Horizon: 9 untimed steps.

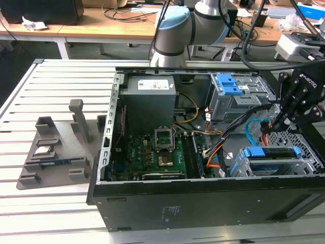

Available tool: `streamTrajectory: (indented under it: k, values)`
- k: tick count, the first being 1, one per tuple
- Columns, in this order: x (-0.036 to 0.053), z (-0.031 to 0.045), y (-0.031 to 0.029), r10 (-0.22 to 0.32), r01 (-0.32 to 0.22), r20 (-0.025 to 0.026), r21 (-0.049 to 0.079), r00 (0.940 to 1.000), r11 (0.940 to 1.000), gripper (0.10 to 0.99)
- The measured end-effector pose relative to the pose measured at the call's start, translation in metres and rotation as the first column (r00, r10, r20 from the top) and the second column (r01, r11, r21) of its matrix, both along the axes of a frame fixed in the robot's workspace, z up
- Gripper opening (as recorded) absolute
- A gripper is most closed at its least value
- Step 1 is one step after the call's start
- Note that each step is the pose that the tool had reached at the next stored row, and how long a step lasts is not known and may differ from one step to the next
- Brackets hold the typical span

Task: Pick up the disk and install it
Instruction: 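Insert the first disk wire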

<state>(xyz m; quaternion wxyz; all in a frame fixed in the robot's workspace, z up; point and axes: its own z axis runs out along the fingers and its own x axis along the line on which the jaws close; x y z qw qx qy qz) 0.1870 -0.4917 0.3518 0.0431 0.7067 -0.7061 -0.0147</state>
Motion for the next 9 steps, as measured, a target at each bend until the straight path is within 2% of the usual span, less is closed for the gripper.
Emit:
streamTrajectory:
  k: [4, 6, 9]
  values:
    - [-0.0038, -0.0005, -0.011, 0.0, 0.0, 0.0, 0.0, 1.0, 1.0, 0.169]
    - [-0.0058, -0.001, -0.0201, 0.0, 0.0, 0.0, 0.0, 1.0, 1.0, 0.169]
    - [-0.0069, -0.002, -0.0386, 0.0, 0.0, 0.0001, 0.0, 1.0, 1.0, 0.169]
